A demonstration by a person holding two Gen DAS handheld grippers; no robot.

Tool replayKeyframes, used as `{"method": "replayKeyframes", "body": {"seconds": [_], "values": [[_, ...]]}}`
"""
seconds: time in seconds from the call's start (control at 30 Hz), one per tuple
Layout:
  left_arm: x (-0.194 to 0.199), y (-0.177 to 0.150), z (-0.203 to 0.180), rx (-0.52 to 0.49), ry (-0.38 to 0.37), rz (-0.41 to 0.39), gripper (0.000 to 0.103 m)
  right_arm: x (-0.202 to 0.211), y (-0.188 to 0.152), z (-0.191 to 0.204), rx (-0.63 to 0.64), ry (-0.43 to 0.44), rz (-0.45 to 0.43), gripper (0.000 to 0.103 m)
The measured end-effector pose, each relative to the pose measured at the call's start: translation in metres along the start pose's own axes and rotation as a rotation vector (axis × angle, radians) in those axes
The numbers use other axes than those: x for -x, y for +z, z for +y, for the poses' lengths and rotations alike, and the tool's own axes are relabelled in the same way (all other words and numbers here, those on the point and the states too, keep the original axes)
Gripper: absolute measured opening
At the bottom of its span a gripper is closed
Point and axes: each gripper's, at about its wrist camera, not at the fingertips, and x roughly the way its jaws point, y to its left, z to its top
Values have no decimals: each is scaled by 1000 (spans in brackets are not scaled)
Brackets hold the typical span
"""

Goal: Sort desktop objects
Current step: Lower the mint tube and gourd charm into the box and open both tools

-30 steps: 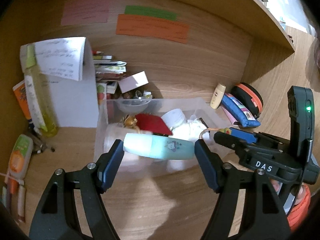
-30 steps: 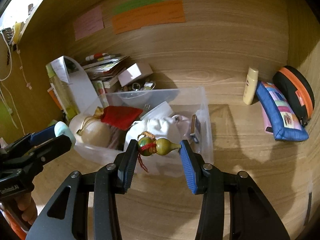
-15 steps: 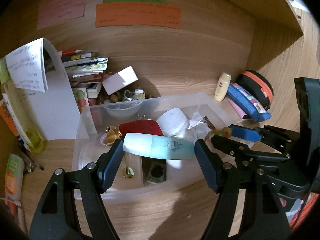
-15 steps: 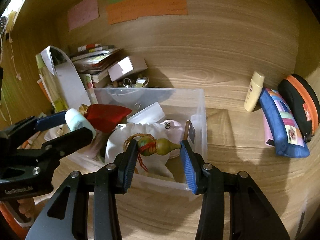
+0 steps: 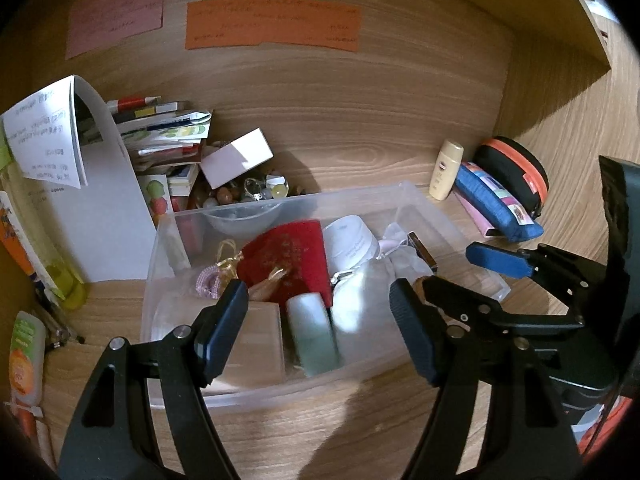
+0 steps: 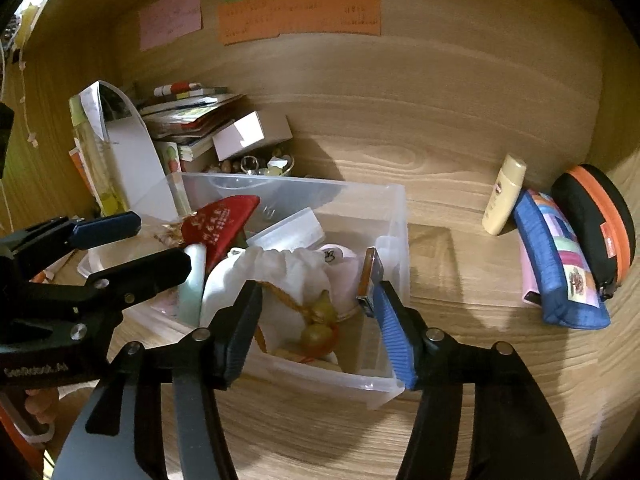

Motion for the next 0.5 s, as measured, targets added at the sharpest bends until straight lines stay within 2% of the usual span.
{"method": "replayKeyframes", "body": {"seconds": [0.13, 0.2, 0.27, 0.4, 0.47, 0.5], "values": [[8, 2, 1, 8, 2, -14, 73, 10, 2, -1, -4, -12, -25, 64], [14, 3, 1, 9, 7, -29, 75, 15, 3, 0, -3, -18, -36, 64], [20, 3, 1, 10, 15, -43, 83, 20, 3, 0, -1, -23, -44, 64], [34, 2, 2, 9, 50, -85, 91, 29, 3, 1, -5, -26, -54, 67], [42, 0, 3, 10, 64, -100, 93, 35, 1, 2, -7, -32, -63, 79], [45, 0, 4, 13, 71, -104, 93, 38, 0, 3, -8, -37, -71, 81]]}}
